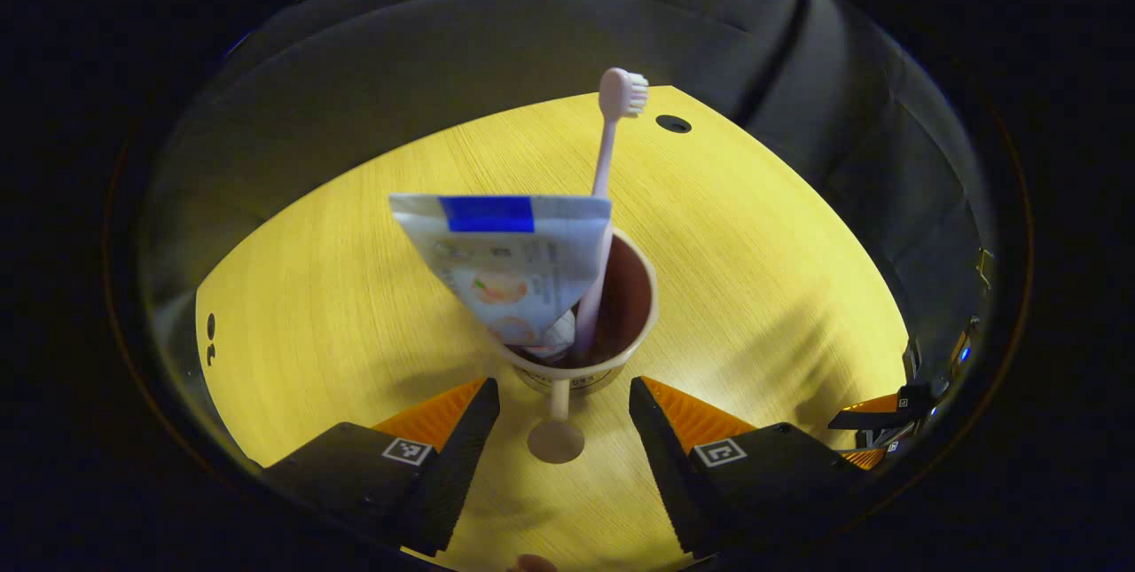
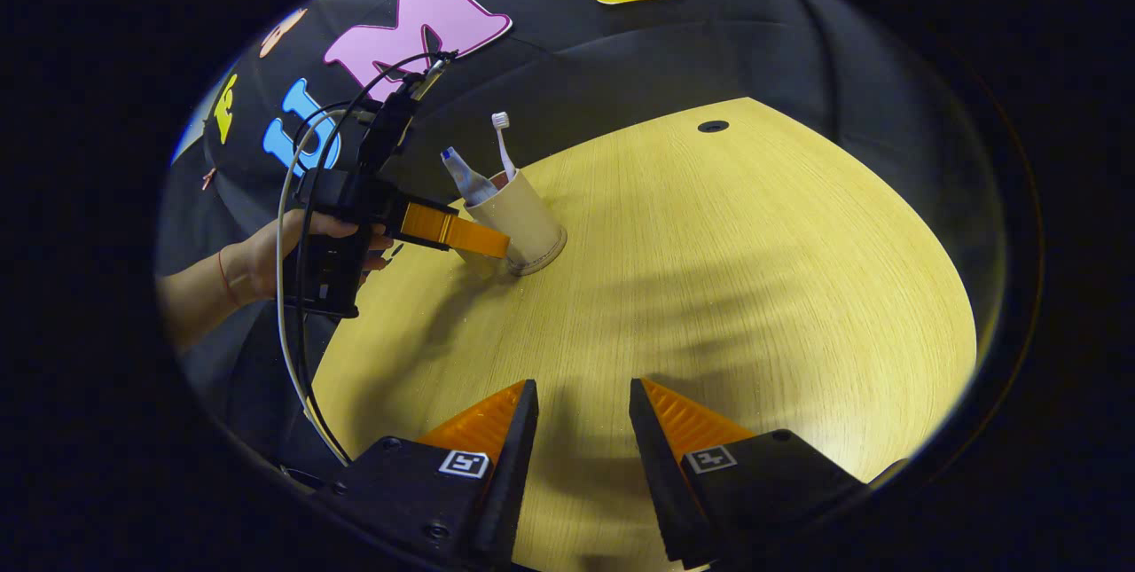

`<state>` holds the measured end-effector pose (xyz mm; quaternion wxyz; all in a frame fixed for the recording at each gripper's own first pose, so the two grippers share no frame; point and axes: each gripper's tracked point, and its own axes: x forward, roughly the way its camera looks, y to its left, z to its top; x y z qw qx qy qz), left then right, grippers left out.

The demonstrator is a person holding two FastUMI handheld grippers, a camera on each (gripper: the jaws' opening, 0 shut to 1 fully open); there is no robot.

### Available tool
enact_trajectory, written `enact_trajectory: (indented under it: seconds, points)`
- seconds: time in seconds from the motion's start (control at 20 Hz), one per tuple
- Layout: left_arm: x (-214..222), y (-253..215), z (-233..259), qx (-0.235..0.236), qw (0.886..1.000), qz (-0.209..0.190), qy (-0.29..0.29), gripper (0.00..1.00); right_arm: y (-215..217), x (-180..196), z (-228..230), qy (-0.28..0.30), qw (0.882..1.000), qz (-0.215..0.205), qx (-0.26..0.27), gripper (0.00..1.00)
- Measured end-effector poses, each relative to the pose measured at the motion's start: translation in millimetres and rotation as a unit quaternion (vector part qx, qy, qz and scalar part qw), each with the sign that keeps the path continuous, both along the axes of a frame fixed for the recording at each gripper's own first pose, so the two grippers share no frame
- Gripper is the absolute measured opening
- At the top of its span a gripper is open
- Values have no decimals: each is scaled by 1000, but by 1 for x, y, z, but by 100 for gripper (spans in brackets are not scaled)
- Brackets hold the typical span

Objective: Put the toothbrush and toothpaste on the desktop into the cup, then pick up the cup and place it on the coaster on the desktop.

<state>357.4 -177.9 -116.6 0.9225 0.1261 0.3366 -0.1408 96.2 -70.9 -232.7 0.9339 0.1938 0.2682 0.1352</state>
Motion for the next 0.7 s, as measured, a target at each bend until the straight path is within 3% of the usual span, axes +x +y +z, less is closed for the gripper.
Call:
enact_trajectory:
  seconds: [0.3, 0.7]
  points:
    - [-25, 14, 19, -22, 999, 5, -33, 93, 8, -2, 10, -5, 1000, 1, -3, 65]
    - [-92, 73, 54, -77, 990, 31, -110, 93, 35, -11, 49, -26, 1000, 0, -7, 65]
